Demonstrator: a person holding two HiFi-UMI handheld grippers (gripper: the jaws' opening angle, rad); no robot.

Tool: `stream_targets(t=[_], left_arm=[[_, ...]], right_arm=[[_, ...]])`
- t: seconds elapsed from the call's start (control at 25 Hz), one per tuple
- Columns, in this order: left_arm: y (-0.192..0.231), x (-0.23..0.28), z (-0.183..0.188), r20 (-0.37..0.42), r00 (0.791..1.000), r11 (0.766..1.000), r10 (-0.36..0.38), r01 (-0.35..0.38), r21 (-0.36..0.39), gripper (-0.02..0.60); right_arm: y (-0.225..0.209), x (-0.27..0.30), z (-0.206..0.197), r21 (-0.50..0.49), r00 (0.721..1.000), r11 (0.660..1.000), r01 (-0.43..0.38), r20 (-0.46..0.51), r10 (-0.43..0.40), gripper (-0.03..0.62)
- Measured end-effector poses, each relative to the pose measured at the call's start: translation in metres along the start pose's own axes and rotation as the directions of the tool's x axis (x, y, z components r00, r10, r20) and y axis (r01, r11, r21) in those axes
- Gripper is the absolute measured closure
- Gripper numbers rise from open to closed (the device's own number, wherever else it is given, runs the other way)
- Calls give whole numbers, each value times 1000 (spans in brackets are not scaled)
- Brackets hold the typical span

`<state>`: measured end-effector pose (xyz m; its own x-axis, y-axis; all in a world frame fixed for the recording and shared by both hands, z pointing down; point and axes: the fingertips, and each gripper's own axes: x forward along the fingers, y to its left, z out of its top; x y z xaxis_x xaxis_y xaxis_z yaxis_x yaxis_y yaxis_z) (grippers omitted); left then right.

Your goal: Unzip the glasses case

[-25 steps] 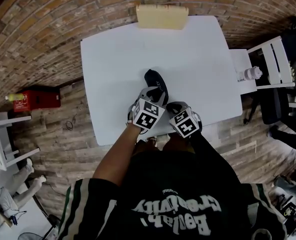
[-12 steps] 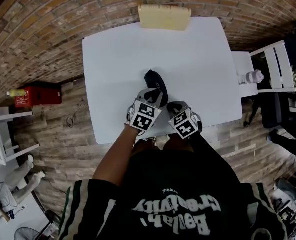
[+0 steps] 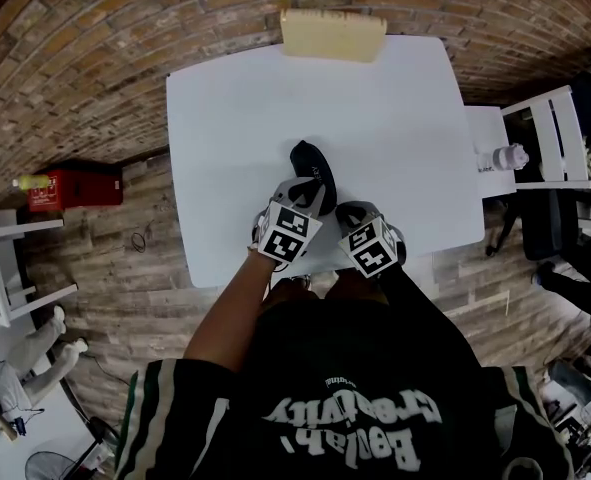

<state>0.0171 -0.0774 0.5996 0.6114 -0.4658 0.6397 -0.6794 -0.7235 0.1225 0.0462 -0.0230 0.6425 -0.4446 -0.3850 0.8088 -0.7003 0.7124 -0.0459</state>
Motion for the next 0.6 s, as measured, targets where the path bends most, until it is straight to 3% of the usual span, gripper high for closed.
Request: stream_targets(t=[0.6], left_arm=[[1,1,-2,-7,1000,1000,-11,11,-3,534]], right_arm=[[-8,2,7,-2,1000,1000,8,7,-8,579]])
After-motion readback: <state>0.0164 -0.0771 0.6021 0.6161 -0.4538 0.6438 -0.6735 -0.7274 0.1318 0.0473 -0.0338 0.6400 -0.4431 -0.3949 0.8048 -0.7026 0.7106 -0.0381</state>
